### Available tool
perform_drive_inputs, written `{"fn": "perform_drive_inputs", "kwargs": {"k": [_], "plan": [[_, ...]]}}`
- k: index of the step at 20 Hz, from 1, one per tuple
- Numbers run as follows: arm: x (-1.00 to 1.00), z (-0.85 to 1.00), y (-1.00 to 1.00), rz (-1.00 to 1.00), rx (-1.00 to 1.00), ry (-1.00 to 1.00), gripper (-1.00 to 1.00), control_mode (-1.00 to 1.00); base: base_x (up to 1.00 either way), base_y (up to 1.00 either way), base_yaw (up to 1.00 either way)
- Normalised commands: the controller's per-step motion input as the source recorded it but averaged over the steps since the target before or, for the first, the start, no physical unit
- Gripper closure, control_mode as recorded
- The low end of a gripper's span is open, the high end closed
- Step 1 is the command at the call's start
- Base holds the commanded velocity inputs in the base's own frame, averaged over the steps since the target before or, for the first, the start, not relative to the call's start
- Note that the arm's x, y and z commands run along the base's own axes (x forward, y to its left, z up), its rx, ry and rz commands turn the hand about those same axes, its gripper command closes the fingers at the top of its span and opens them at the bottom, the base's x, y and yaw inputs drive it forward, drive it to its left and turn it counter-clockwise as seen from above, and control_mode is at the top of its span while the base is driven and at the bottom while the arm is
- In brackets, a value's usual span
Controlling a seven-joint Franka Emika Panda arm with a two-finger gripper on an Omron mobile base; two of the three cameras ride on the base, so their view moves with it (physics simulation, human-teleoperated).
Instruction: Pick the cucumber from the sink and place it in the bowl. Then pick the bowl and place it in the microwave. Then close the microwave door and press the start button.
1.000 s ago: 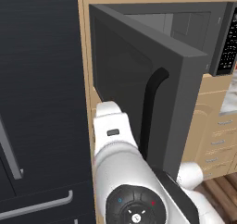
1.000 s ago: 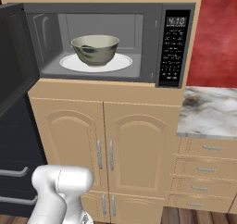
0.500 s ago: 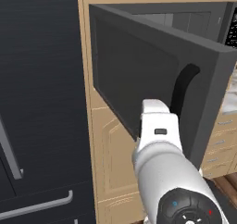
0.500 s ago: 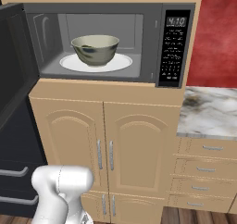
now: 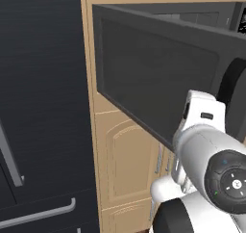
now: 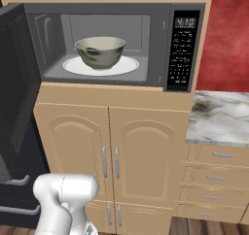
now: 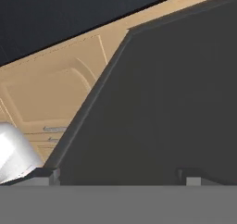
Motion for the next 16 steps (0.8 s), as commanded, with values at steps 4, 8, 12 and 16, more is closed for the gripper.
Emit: {"fn": "perform_drive_inputs", "kwargs": {"k": [4, 8, 12, 16], "plan": [[0.23, -0.05, -0.23, -0.01, -0.01, 0.07, -1.00, -1.00, 0.00, 0.00, 0.00], [0.42, 0.10, -0.68, 0.06, 0.00, 0.00, -1.00, -1.00, 0.00, 0.00, 0.00], [0.22, 0.08, -0.63, 0.09, 0.00, 0.02, -1.00, -1.00, 0.00, 0.00, 0.00], [0.06, 0.07, -0.79, 0.22, 0.01, 0.01, -1.00, -1.00, 0.00, 0.00, 0.00]]}}
